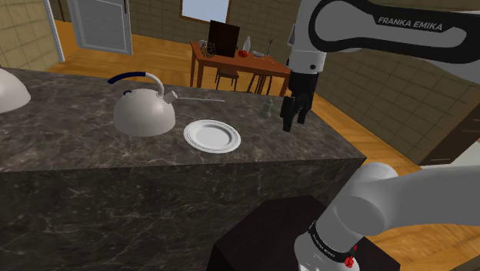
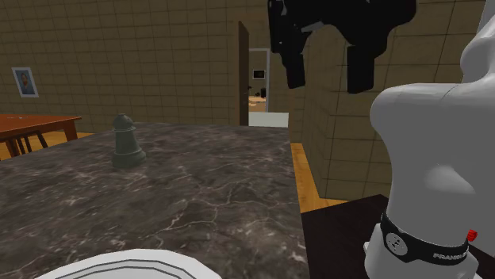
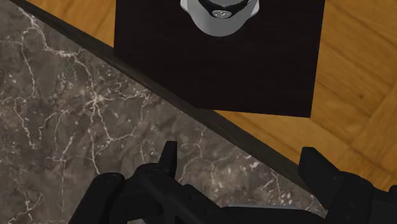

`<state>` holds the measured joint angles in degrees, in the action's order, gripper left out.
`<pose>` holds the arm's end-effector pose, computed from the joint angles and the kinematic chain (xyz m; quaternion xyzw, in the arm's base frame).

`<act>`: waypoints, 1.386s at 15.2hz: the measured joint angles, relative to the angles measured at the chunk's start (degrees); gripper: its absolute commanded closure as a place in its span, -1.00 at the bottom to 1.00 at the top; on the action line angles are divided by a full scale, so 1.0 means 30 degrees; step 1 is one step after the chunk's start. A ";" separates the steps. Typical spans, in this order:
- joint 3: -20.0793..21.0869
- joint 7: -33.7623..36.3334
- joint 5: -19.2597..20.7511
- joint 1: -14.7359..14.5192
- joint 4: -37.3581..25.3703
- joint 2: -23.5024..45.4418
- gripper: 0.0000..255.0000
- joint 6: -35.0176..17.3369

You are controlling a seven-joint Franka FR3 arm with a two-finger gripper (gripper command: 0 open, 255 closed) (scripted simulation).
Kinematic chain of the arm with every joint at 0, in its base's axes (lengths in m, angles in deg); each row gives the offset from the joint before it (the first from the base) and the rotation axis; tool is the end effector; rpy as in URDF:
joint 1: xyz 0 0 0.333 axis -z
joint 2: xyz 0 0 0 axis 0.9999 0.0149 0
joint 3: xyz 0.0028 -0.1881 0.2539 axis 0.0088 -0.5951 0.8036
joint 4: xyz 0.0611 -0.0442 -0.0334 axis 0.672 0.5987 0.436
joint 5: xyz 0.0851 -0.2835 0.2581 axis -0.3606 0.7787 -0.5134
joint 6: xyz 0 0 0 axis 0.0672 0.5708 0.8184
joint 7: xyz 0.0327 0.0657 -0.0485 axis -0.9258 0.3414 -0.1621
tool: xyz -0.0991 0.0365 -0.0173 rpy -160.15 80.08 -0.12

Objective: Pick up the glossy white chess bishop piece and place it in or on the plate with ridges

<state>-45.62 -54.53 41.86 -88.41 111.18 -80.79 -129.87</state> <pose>0.2914 0.0055 0.5395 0.9939 0.0183 -0.1085 0.0065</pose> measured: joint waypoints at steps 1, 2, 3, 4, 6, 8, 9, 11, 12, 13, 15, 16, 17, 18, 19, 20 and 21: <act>0.0000 0.0000 0.0000 0.0000 0.0000 0.0000 -1.00 0.0000; -0.0098 0.0058 0.0057 0.0128 -0.0160 0.0334 -1.00 -0.0193; -0.0205 0.0198 0.0093 0.0299 -0.0352 0.0736 -1.00 -0.0428; -0.0200 0.0503 0.0023 0.0440 -0.0606 0.1437 -1.00 -0.0893; -0.0469 0.0869 0.0092 0.0858 -0.1346 0.2728 -1.00 -0.1526; -0.0787 0.1208 0.0161 0.1281 -0.2285 0.4144 -1.00 -0.2095; -0.0965 0.1366 0.0191 0.1490 -0.2720 0.4794 -1.00 -0.2348; -0.1249 0.1770 0.0175 0.1845 -0.3682 0.6200 -1.00 -0.2882; -0.1420 0.1931 0.0175 0.2029 -0.4132 0.6820 -1.00 -0.3091; -0.1579 0.2114 0.0155 0.2201 -0.4527 0.7445 -1.00 -0.3367; -0.1905 0.2458 0.0081 0.2529 -0.5669 0.8706 -1.00 -0.3596; -0.2083 0.2611 0.0028 0.2692 -0.6290 0.9428 -1.00 -0.3728; -0.2223 0.2821 -0.0050 0.2829 -0.6737 1.0036 -1.00 -0.3929; -0.2385 0.2996 -0.0113 0.2984 -0.7291 1.0511 -1.00 -0.3890; -0.2576 0.3121 -0.0192 0.3149 -0.7874 1.1216 -1.00 -0.4072; -0.2762 0.3250 -0.0275 0.3314 -0.8337 1.1796 -1.00 -0.4217; -0.2963 0.3355 -0.0357 0.3494 -0.8900 1.2342 -1.00 -0.4234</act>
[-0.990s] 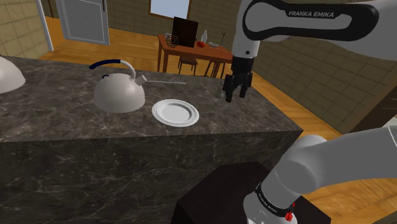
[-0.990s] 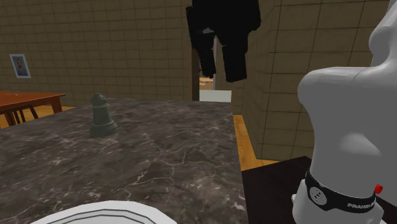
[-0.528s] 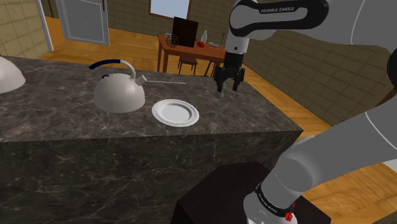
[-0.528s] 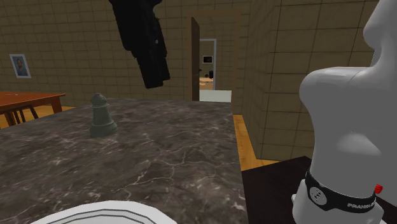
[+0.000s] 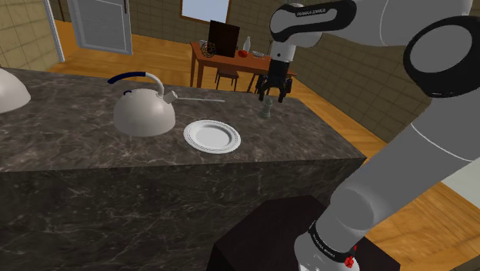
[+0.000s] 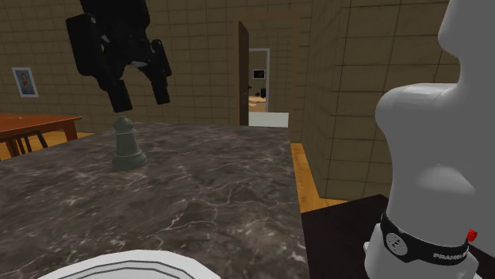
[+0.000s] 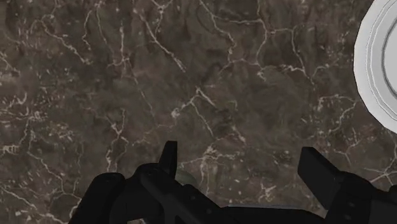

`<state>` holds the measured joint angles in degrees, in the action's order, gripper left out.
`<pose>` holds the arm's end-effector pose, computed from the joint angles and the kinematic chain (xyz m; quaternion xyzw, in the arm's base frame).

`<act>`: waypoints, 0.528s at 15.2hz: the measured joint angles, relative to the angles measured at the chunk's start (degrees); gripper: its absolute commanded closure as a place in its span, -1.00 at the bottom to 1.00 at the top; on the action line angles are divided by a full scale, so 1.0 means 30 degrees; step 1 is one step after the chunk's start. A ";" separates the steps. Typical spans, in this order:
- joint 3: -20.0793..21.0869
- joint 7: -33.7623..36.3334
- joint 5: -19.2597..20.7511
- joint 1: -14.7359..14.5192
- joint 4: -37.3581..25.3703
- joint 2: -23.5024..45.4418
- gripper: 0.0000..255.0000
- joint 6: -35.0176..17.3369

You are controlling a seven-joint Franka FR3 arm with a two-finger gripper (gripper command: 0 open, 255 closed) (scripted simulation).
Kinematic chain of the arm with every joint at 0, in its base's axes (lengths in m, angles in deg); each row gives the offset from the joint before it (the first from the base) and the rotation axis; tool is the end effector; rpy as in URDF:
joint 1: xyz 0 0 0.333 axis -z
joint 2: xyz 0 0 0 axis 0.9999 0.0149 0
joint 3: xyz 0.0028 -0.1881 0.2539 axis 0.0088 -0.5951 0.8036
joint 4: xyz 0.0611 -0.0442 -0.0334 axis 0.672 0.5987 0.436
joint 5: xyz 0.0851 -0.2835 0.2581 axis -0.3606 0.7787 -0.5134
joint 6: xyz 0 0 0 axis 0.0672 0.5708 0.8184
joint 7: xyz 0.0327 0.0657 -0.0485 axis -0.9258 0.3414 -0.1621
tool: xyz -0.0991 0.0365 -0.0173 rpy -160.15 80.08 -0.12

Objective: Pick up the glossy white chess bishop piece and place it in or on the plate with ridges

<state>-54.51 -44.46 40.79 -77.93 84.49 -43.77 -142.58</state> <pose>0.4756 -0.1608 0.5111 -0.9687 0.2315 0.0861 0.0261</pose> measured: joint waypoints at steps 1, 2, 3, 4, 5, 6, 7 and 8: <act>-0.0173 0.0147 -0.0121 0.0155 -0.0547 0.0620 -1.00 -0.0121; -0.0319 0.0332 -0.0252 0.0290 -0.1077 0.1195 -1.00 -0.0205; -0.0527 0.0401 -0.0392 0.0480 -0.1964 0.1931 -1.00 -0.0080; -0.0692 0.0556 -0.0537 0.0641 -0.2675 0.2497 -1.00 0.0033; -0.0836 0.0750 -0.0684 0.0786 -0.3168 0.2974 -1.00 0.0008; -0.1037 0.0810 -0.0857 0.1000 -0.3961 0.3659 -1.00 0.0092; -0.1240 0.0862 -0.1014 0.1225 -0.4471 0.4217 -1.00 0.0021; -0.1345 0.0934 -0.1133 0.1349 -0.4988 0.4638 -1.00 0.0109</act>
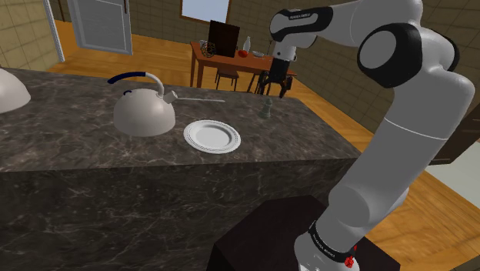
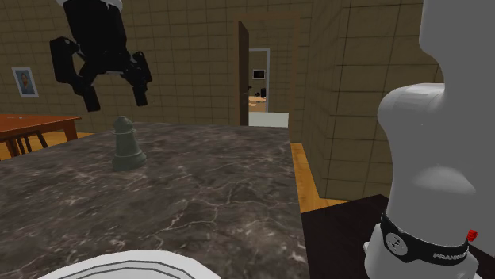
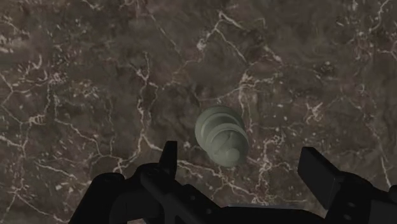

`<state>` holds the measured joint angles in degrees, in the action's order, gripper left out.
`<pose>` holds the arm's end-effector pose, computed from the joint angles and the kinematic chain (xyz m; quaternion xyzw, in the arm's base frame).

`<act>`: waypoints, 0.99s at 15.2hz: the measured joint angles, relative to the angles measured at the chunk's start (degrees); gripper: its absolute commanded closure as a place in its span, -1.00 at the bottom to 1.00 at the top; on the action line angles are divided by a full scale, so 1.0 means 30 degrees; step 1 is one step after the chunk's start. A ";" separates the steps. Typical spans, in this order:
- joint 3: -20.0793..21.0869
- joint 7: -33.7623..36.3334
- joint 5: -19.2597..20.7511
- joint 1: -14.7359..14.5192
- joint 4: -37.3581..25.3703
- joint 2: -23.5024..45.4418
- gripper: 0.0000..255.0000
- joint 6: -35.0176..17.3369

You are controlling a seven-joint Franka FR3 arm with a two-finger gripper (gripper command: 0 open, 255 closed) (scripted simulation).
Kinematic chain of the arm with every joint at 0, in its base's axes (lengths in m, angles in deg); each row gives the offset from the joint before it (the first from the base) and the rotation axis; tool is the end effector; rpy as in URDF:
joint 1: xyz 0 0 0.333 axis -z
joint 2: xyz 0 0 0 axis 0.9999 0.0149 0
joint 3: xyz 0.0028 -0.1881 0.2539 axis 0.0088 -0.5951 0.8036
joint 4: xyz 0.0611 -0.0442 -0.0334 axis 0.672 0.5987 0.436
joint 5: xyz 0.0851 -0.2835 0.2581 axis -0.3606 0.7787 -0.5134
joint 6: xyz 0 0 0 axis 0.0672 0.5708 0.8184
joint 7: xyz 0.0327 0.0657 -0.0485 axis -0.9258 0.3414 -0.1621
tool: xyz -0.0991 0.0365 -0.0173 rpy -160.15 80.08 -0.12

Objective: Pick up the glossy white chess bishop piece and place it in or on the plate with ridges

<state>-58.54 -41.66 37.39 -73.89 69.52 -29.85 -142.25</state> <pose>0.5239 -0.2495 0.5015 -0.9407 0.3284 0.0755 0.0385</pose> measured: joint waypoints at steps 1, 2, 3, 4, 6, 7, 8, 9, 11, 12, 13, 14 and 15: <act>-0.0037 0.0054 -0.0062 0.0045 -0.0090 0.0197 -1.00 -0.0119; -0.0054 0.0070 -0.0094 0.0066 -0.0007 0.0296 -1.00 -0.0305; -0.0058 0.0079 -0.0105 0.0068 0.0226 0.0300 -1.00 -0.0543; -0.0057 0.0075 -0.0117 0.0065 0.0489 0.0318 -1.00 -0.0827; -0.0030 0.0113 -0.0126 0.0028 0.0951 0.0293 -1.00 -0.1269; -0.0002 0.0161 -0.0123 -0.0013 0.1334 0.0211 -1.00 -0.1577; -0.0019 0.0099 -0.0128 0.0011 0.1490 0.0245 -1.00 -0.1763; -0.0016 0.0103 -0.0132 0.0005 0.1603 0.0247 -1.00 -0.1879; -0.0015 0.0096 -0.0136 0.0005 0.1658 0.0257 -1.00 -0.1948; -0.0015 0.0094 -0.0137 0.0005 0.1666 0.0261 -1.00 -0.1961; -0.0015 0.0094 -0.0138 0.0005 0.1670 0.0263 -1.00 -0.1968; -0.0015 0.0093 -0.0138 0.0005 0.1672 0.0264 -1.00 -0.1972; -0.0015 0.0093 -0.0138 0.0005 0.1672 0.0264 1.00 -0.1972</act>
